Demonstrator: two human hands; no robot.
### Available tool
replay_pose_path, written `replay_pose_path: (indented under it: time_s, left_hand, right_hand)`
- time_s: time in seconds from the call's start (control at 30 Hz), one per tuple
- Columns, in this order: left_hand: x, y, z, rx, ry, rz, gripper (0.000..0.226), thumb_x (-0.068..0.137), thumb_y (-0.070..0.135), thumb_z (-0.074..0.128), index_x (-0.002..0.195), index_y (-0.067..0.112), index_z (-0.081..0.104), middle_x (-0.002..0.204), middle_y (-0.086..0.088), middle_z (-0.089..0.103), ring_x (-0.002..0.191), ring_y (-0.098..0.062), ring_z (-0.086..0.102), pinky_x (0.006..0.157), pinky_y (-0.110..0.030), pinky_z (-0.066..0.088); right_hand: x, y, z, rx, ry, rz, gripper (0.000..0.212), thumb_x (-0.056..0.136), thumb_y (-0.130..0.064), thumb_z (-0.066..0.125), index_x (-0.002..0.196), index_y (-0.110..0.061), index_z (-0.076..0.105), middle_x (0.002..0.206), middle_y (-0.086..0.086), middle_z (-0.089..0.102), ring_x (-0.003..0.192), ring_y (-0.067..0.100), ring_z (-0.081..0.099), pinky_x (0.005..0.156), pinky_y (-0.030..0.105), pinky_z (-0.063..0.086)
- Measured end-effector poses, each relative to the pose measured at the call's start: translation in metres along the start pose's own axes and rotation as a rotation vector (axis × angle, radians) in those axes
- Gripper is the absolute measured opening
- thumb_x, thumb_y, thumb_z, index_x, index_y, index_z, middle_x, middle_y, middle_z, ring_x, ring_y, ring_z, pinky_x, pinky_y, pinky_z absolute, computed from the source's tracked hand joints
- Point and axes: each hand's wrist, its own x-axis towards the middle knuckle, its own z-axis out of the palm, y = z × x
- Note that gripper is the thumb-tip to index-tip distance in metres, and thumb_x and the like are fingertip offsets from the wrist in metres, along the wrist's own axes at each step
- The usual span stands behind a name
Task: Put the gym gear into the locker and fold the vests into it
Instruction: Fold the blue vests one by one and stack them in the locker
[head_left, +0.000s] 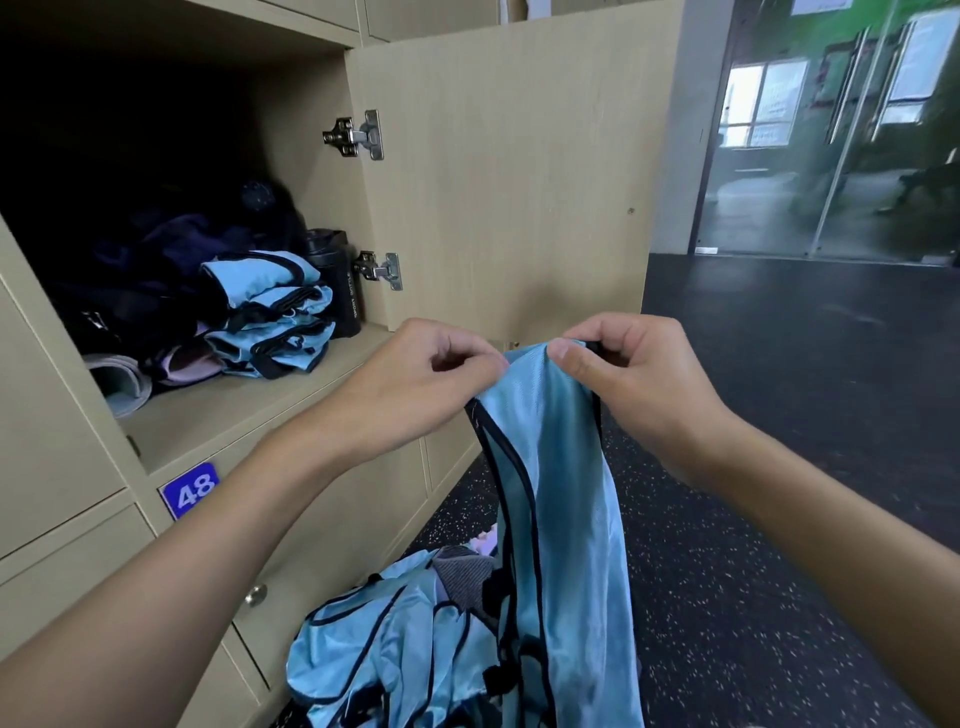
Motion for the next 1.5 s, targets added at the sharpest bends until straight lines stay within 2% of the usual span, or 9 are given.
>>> replay_pose_path:
  time_s: [0.1, 0.33, 0.5, 0.7, 0.83, 0.9, 1.07, 1.3, 1.5]
  left_hand:
    - [-0.002, 0.001, 0.002, -0.011, 0.017, 0.012, 0.019, 0.082, 0.033, 0.079, 0.079, 0.015, 0.074, 0.073, -0.014, 0.068, 0.066, -0.015, 0.052, 0.065, -0.03, 0.042]
    - [0.006, 0.012, -0.004, -0.156, 0.313, 0.113, 0.013, 0.081, 0.014, 0.08, 0.071, 0.015, 0.071, 0.07, -0.012, 0.069, 0.064, -0.019, 0.053, 0.062, -0.036, 0.044]
    - [0.013, 0.022, -0.005, -0.461, 0.383, 0.155, 0.006, 0.078, 0.01, 0.07, 0.077, 0.016, 0.07, 0.074, -0.002, 0.07, 0.069, -0.018, 0.062, 0.069, -0.033, 0.051]
    - [0.013, 0.021, -0.005, -0.49, 0.423, 0.16, 0.015, 0.087, -0.002, 0.07, 0.089, 0.012, 0.066, 0.083, -0.01, 0.067, 0.069, -0.021, 0.061, 0.066, -0.032, 0.051]
    - [0.013, 0.018, -0.007, -0.498, 0.464, 0.178, 0.017, 0.082, 0.005, 0.073, 0.093, 0.013, 0.063, 0.085, -0.011, 0.065, 0.075, -0.027, 0.055, 0.065, -0.037, 0.045]
    - [0.011, 0.016, -0.007, -0.497, 0.464, 0.181, 0.021, 0.086, 0.002, 0.072, 0.1, 0.014, 0.062, 0.086, -0.008, 0.068, 0.074, -0.025, 0.059, 0.069, -0.037, 0.048]
    - [0.005, 0.007, 0.006, -0.505, 0.288, -0.044, 0.052, 0.087, 0.008, 0.072, 0.13, 0.021, 0.046, 0.083, 0.0, 0.076, 0.074, -0.013, 0.069, 0.072, -0.033, 0.055]
    - [0.009, 0.006, 0.002, -0.642, 0.396, -0.017, 0.052, 0.09, 0.0, 0.067, 0.133, 0.017, 0.042, 0.086, -0.009, 0.076, 0.075, -0.019, 0.071, 0.068, -0.029, 0.056]
    - [0.001, -0.009, 0.032, -0.688, 0.29, -0.178, 0.067, 0.086, 0.003, 0.072, 0.14, 0.021, 0.036, 0.103, -0.014, 0.075, 0.094, -0.033, 0.072, 0.081, -0.044, 0.06]
  right_hand:
    - [0.001, -0.005, -0.001, 0.015, 0.036, -0.011, 0.011, 0.091, -0.018, 0.07, 0.08, -0.013, 0.072, 0.071, -0.003, 0.068, 0.064, 0.005, 0.056, 0.064, 0.023, 0.049]
    - [0.004, -0.029, -0.007, 0.061, 0.111, -0.097, 0.011, 0.086, -0.017, 0.075, 0.077, -0.014, 0.07, 0.082, 0.024, 0.068, 0.066, 0.016, 0.054, 0.063, 0.031, 0.045]
    - [0.006, -0.04, -0.01, 0.118, 0.103, -0.173, 0.019, 0.086, -0.008, 0.074, 0.078, -0.022, 0.064, 0.075, 0.003, 0.062, 0.065, 0.013, 0.054, 0.061, 0.029, 0.046]
    - [0.008, -0.033, -0.009, 0.117, 0.124, -0.133, 0.035, 0.09, -0.008, 0.069, 0.117, -0.024, 0.054, 0.096, 0.0, 0.062, 0.079, 0.007, 0.065, 0.078, 0.025, 0.053]
    - [0.004, -0.015, -0.003, 0.057, -0.075, 0.021, 0.029, 0.091, -0.023, 0.069, 0.113, -0.005, 0.066, 0.111, 0.018, 0.071, 0.102, 0.028, 0.07, 0.095, 0.051, 0.054]
    - [0.004, -0.008, 0.002, 0.067, -0.083, 0.05, 0.036, 0.09, -0.031, 0.064, 0.109, 0.0, 0.066, 0.115, 0.033, 0.061, 0.096, 0.03, 0.067, 0.087, 0.056, 0.051]
    - [0.006, -0.01, 0.003, 0.204, 0.005, 0.013, 0.025, 0.095, -0.026, 0.057, 0.109, -0.009, 0.069, 0.117, 0.026, 0.065, 0.114, 0.049, 0.055, 0.099, 0.064, 0.044]
    - [0.003, -0.003, 0.001, 0.154, -0.165, 0.152, 0.041, 0.093, -0.011, 0.067, 0.131, -0.016, 0.054, 0.111, 0.005, 0.074, 0.101, 0.023, 0.072, 0.096, 0.052, 0.053]
    - [0.007, -0.005, 0.0, 0.183, 0.043, 0.161, 0.042, 0.092, -0.023, 0.067, 0.129, -0.032, 0.048, 0.106, 0.011, 0.073, 0.1, 0.034, 0.07, 0.092, 0.059, 0.053]
